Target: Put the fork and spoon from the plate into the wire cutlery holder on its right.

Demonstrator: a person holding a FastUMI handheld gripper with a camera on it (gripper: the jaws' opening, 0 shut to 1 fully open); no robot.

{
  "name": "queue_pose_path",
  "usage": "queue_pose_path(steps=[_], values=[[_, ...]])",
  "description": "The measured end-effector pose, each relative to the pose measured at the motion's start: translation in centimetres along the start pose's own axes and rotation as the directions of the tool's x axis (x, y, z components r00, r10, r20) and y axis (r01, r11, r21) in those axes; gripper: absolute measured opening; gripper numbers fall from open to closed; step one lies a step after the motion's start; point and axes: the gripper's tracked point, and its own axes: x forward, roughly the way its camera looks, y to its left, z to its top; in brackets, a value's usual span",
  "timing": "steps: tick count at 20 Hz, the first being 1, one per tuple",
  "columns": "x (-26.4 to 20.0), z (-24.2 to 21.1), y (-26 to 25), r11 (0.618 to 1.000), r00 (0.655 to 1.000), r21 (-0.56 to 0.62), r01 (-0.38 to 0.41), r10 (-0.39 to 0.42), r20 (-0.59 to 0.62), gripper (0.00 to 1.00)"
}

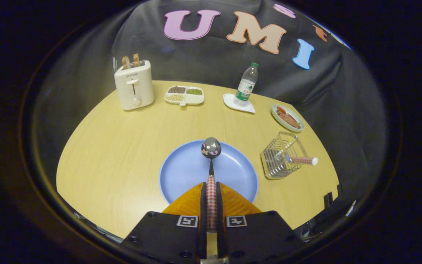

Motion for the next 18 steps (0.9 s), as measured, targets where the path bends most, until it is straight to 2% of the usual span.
queue_pose_path(steps=[4, 8, 11, 15, 18], values=[[-1.3, 3.5, -2.7, 0.997, 0.998, 0.052, 0.052, -0.05, -0.036, 0.14], [-2.2, 5.6, -4.8, 0.984, 0.984, 0.156, 0.089, -0.064, -0.164, 0.14], [-2.7, 5.9, -7.1, 0.976, 0.949, 0.166, 0.138, -0.082, -0.305, 0.14], [-1.7, 7.1, -9.8, 0.953, 0.907, 0.229, 0.2, -0.092, -0.41, 0.14], [-0.8, 6.7, -12.1, 0.929, 0.858, 0.27, 0.253, -0.087, -0.507, 0.14]])
